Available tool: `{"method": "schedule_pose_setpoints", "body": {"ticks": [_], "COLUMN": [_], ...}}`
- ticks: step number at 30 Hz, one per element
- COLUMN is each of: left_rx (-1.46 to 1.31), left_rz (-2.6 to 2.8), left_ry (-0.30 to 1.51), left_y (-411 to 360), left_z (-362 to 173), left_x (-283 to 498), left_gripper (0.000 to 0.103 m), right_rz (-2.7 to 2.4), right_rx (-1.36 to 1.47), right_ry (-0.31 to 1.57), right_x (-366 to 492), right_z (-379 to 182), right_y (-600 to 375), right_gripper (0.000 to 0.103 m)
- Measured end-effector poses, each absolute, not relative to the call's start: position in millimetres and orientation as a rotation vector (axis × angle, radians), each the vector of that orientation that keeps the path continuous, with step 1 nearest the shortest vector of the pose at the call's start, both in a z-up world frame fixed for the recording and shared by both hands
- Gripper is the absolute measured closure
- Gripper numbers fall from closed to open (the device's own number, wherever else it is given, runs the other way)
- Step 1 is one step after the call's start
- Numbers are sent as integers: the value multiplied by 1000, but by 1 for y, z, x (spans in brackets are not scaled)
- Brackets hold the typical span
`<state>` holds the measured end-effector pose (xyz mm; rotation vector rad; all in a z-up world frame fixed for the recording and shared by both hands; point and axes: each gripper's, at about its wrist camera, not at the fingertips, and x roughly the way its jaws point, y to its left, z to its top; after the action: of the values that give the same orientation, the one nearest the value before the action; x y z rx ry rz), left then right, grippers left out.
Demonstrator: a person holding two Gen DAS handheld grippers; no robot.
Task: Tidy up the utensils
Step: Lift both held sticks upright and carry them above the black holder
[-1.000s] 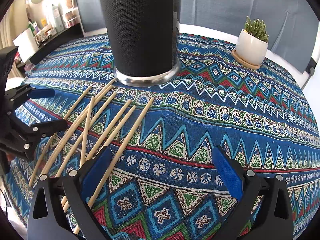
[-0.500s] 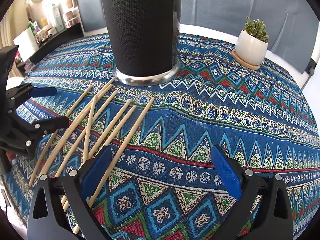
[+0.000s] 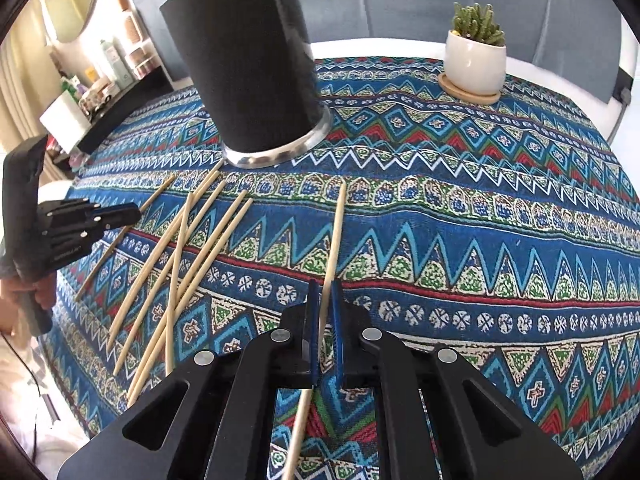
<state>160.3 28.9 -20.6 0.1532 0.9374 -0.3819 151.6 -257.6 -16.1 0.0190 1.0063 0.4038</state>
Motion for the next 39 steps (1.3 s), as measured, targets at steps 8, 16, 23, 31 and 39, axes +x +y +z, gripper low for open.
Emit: {"method": "schedule_pose_setpoints", "body": {"ticks": [8,16,23,31,39], "left_rx": [130,165,168,146,87], "left_rz": [-388,-392,-387,-408,-421], "left_ry": [946,877,806,728,612], "left_y": [30,21,19,15,20], "left_z": [-10,26,66,109,159], "left_x": [155,148,154,163,185], "left_gripper": [98,98,98,98,98], "right_rz": [419,440,483,537,604], "right_rx": [80,129,143,169,181], "right_ry": [908,811,717,619,521], "right_x": [132,126,127,138,156], "right_z": [16,54,92,128,163], "right_y": [-287,-304,-303,-294,-277], "right_gripper": [98,98,98,98,98]}}
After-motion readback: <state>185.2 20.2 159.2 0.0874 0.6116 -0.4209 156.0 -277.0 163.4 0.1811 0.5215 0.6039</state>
